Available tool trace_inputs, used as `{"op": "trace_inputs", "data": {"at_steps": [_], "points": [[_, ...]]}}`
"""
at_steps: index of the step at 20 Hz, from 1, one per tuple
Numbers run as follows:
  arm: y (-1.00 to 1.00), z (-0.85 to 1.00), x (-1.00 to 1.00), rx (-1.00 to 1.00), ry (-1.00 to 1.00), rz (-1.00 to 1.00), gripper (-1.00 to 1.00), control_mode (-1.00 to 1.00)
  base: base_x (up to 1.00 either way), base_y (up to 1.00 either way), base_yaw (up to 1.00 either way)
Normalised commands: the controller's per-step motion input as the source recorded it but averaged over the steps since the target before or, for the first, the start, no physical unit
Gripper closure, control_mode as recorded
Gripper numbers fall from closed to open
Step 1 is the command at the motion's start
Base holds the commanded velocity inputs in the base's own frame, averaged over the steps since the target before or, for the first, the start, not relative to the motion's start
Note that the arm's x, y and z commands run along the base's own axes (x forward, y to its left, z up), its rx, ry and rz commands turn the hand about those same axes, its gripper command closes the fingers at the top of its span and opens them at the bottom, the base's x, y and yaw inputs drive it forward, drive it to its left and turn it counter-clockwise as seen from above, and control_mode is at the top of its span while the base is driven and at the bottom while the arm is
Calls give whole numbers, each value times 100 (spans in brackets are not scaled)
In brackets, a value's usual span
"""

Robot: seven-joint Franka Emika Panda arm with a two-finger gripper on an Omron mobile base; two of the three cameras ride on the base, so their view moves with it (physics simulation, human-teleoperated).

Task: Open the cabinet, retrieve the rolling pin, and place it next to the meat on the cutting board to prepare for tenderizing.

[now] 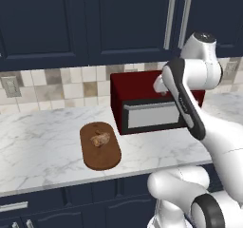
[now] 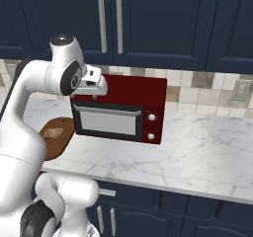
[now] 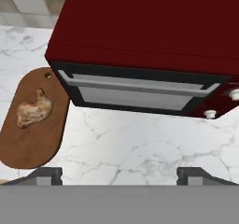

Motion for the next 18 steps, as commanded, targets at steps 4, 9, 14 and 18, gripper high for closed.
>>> {"op": "trace_inputs", "data": {"at_steps": [4, 9, 14, 18], "points": [[-3, 34, -54, -3, -30, -1, -100, -100, 0, 0, 0], [0, 42, -9, 0, -23, -2, -100, -100, 0, 0, 0], [0, 56, -2, 0, -18, 0, -100, -100, 0, 0, 0], [1, 67, 1, -3, -21, -2, -100, -100, 0, 0, 0]]}}
